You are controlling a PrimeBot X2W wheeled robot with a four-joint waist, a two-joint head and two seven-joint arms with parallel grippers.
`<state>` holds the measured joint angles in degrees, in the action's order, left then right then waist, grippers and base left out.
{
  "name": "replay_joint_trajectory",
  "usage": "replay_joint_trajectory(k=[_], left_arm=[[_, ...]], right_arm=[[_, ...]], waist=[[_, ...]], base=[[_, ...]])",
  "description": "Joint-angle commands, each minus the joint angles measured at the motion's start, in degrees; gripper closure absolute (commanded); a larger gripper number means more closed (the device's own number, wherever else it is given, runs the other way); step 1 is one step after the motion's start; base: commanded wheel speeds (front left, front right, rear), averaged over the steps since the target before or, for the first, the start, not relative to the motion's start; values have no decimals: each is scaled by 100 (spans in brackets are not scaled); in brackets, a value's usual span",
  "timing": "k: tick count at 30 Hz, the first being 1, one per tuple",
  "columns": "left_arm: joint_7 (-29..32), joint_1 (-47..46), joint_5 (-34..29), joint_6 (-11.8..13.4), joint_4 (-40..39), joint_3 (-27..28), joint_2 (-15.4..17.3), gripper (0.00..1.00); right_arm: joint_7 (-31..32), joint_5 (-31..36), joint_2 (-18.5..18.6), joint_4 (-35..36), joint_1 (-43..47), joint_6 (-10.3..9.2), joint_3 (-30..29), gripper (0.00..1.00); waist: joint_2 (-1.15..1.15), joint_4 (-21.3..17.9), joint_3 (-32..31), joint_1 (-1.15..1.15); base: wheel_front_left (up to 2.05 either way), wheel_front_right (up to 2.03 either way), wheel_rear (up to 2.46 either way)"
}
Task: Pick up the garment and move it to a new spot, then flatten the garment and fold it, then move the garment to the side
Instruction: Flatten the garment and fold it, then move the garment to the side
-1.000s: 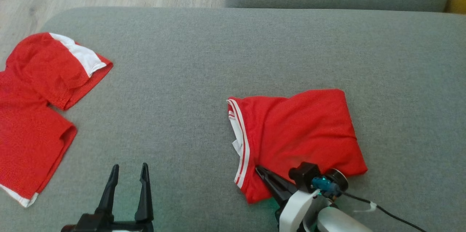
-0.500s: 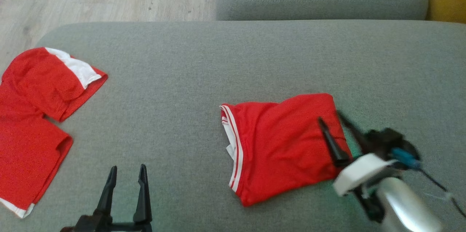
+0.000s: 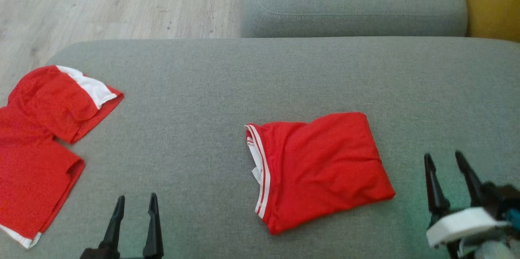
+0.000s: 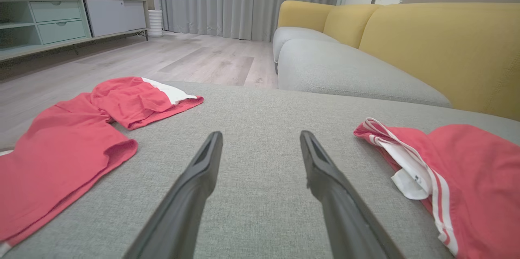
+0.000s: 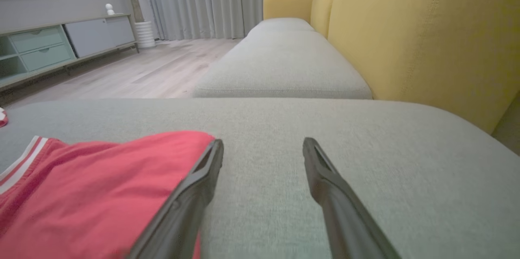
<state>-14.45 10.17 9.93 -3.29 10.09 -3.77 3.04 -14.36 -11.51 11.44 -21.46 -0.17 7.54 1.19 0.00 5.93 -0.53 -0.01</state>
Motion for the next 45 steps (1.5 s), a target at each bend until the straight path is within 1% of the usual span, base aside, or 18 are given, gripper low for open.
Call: replay_joint_trajectory(k=[1,6,20,23,26,28,30,33,36,40,43,45], left_arm=[[-55,-127,-15,-28,-130,209,-16,0],[-55,-179,5,-67,-85,248,-16,0],[-55,-236,-20,-132,33,257,-16,0],[-55,-224,-18,-123,28,263,-16,0],[-55,-224,-2,-114,12,255,-16,0],[-55,-231,12,-114,-9,225,-16,0],[-55,-247,17,-116,-14,183,-16,0],[-55,-301,25,-107,-25,145,-16,0],[-55,-354,36,-100,-18,112,-16,0],[-55,-432,56,-85,19,-6,-16,0],[-55,-507,100,-72,63,-89,-16,0],[-55,-542,131,-43,61,-117,-16,0]], right_arm=[[-62,66,-1,222,19,-5,19,0],[-63,135,-179,275,203,-5,-162,0],[-63,189,-260,132,224,-5,-199,0],[-63,26,-306,43,164,-5,-128,0],[63,-381,-281,-48,-31,-5,34,0],[366,-694,-218,-1,-240,-5,161,0],[802,-1055,-159,106,-489,-5,281,0],[1569,-1591,-61,273,-888,-5,439,0],[2402,-1923,41,270,-1240,-5,599,0],[3313,-2096,18,-81,-1593,-5,658,0],[3801,-2017,-25,-422,-1725,-5,729,0],[3986,-2009,-82,-598,-1786,-5,751,0]], waist=[[0,9,-15,1],[0,-20,3,1],[0,3,-5,1],[0,2,-25,1],[0,8,-7,1],[0,13,52,1],[0,20,125,1],[0,30,236,1],[0,56,328,1],[0,152,409,1],[0,247,446,1],[0,295,469,1]], base=[[0,0,0],[0,0,0],[0,0,0],[0,0,0],[0,0,0],[0,0,0],[0,0,0],[0,0,0],[0,0,0],[0,0,0],[0,0,0],[0,0,0]])
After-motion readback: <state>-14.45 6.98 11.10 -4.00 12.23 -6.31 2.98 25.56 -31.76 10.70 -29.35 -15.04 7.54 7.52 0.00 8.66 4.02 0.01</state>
